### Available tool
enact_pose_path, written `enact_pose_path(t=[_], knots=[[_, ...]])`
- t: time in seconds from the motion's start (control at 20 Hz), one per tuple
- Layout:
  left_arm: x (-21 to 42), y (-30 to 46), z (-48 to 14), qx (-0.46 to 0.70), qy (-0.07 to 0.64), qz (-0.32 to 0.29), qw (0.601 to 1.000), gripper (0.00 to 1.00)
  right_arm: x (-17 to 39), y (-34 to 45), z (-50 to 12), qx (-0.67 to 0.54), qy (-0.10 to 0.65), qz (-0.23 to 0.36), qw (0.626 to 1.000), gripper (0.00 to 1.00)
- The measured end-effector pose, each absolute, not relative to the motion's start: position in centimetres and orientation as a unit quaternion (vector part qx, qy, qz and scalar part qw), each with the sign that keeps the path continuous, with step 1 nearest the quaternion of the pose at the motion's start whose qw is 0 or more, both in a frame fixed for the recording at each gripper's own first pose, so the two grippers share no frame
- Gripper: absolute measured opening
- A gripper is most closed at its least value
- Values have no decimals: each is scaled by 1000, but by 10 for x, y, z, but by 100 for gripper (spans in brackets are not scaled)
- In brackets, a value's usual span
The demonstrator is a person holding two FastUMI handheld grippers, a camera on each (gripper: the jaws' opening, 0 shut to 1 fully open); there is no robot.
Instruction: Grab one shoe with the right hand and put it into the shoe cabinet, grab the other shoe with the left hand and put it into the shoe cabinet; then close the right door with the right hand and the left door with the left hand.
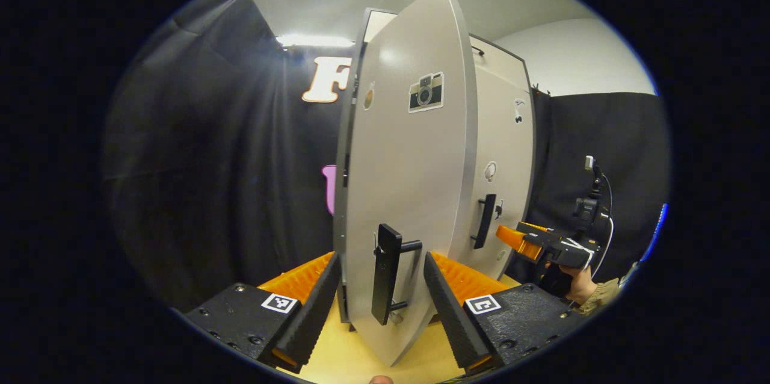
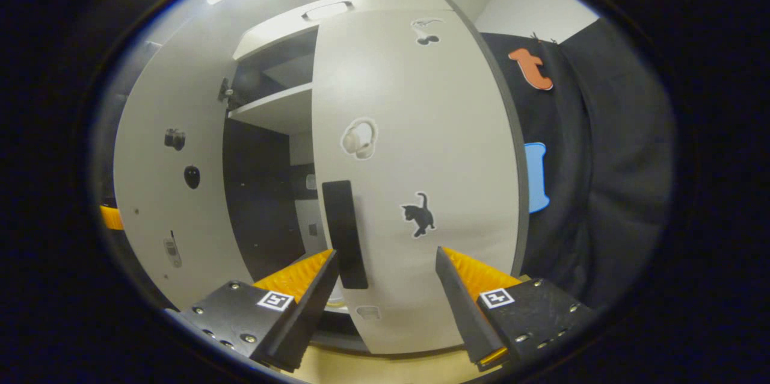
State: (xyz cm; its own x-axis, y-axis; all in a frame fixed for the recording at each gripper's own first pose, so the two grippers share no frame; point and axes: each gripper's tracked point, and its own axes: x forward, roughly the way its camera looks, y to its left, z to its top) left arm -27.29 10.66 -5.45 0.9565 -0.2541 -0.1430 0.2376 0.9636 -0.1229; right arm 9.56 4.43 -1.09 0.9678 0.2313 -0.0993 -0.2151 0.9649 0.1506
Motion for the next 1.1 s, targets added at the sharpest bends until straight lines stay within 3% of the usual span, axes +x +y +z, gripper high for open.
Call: enact_pose_path(t=[0.05,0.45,0.65,0.7,1.1], knots=[[-267,101,-56,-51,79,-126,988,86,93,36,-8,71,56,107,990,96],[-218,36,-72,-63,81,-192,976,87,81,-49,7,85,44,43,994,96],[-197,19,-80,-18,80,-180,980,89,75,-96,11,83,38,6,996,97],[-193,11,-80,-14,79,-182,980,94,74,-107,11,83,36,-5,996,97],[-156,-9,-95,-27,95,-150,984,90,64,-176,2,99,37,-68,992,96]])
